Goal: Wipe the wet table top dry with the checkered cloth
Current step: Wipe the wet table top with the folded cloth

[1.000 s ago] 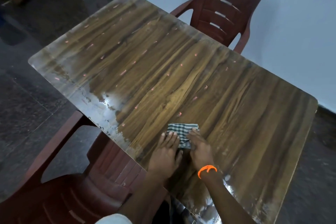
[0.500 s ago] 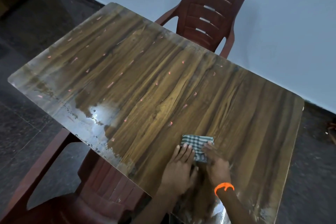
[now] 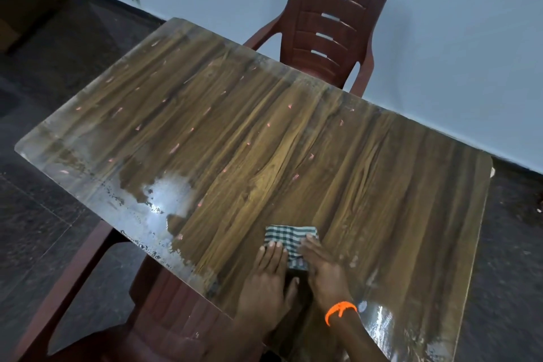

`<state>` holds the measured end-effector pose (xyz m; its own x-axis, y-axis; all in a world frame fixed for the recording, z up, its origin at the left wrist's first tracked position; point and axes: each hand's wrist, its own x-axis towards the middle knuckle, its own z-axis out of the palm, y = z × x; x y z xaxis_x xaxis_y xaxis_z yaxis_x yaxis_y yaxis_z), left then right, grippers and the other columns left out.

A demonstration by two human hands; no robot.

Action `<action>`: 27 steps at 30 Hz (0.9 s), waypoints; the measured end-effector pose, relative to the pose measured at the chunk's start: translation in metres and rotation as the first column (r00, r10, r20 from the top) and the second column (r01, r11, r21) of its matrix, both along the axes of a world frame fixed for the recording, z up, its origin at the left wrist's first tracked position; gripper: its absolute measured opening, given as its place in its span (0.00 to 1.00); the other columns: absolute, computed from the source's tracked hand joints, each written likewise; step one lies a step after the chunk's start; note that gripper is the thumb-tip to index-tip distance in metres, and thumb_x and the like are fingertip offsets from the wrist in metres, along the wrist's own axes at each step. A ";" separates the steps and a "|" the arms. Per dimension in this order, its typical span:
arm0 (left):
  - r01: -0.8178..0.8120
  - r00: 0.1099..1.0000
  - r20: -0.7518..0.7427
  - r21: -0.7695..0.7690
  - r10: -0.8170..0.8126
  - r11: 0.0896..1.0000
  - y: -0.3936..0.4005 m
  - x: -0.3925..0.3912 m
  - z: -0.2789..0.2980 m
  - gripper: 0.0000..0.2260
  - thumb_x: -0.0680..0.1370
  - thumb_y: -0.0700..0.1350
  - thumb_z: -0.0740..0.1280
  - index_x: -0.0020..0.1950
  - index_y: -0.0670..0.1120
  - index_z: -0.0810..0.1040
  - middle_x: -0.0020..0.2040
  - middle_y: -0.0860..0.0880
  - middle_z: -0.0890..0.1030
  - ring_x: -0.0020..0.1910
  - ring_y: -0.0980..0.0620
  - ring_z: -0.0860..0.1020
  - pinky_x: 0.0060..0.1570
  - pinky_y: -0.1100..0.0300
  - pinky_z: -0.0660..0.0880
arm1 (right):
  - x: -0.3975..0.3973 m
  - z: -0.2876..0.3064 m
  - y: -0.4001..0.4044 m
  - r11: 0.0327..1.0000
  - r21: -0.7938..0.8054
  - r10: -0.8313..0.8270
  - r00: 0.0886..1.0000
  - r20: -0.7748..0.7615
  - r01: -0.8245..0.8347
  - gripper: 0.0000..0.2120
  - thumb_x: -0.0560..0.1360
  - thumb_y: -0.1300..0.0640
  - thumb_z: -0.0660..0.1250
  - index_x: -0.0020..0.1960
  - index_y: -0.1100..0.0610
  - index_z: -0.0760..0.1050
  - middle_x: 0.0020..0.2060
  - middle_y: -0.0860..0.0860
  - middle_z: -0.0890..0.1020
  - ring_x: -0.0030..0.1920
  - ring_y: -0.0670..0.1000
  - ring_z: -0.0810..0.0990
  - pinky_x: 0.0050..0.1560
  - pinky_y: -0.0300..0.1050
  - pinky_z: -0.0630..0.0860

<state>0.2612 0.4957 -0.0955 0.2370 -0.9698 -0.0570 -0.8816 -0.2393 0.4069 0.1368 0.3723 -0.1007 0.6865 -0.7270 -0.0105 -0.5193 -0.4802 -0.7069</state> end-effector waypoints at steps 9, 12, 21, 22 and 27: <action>0.072 0.996 0.049 0.003 -0.072 0.997 -0.101 0.014 0.007 0.26 0.81 0.52 0.56 0.74 0.40 0.72 0.74 0.42 0.73 0.76 0.46 0.66 0.77 0.48 0.50 | 0.008 0.006 -0.082 0.975 -0.047 -0.219 0.976 -0.015 0.218 0.21 0.67 0.74 0.69 0.55 0.58 0.81 0.58 0.53 0.80 0.64 0.52 0.75 0.68 0.33 0.61; 0.008 0.999 0.051 0.025 -0.009 1.000 -0.109 0.041 0.005 0.27 0.80 0.53 0.54 0.74 0.39 0.72 0.74 0.42 0.73 0.76 0.46 0.66 0.77 0.49 0.49 | 0.044 0.006 -0.093 0.984 -0.072 -0.166 0.986 -0.014 0.165 0.21 0.65 0.76 0.68 0.54 0.60 0.82 0.57 0.55 0.81 0.63 0.53 0.76 0.68 0.35 0.62; 0.036 0.999 0.026 -0.089 -0.034 0.995 -0.025 0.034 -0.008 0.23 0.81 0.50 0.60 0.72 0.41 0.75 0.74 0.43 0.73 0.76 0.46 0.67 0.75 0.47 0.59 | 0.027 0.001 -0.034 0.992 -0.102 0.072 0.997 -0.019 -0.074 0.23 0.68 0.72 0.66 0.60 0.55 0.79 0.64 0.49 0.77 0.68 0.46 0.70 0.69 0.37 0.61; 0.051 0.999 0.024 -0.090 -0.049 0.995 -0.026 0.024 -0.008 0.23 0.80 0.50 0.61 0.72 0.41 0.75 0.74 0.43 0.73 0.76 0.46 0.67 0.75 0.47 0.59 | 0.016 0.001 -0.034 0.993 -0.102 0.065 0.998 -0.015 -0.066 0.24 0.68 0.71 0.65 0.60 0.55 0.78 0.64 0.48 0.76 0.68 0.46 0.69 0.69 0.37 0.62; 0.116 0.993 0.007 -0.087 -0.116 0.989 -0.086 0.002 -0.002 0.24 0.82 0.51 0.60 0.74 0.41 0.72 0.75 0.43 0.71 0.78 0.47 0.63 0.77 0.46 0.56 | -0.013 0.006 -0.074 0.987 -0.086 -0.141 0.990 -0.025 0.138 0.26 0.67 0.75 0.67 0.60 0.55 0.80 0.63 0.50 0.77 0.67 0.48 0.72 0.67 0.40 0.66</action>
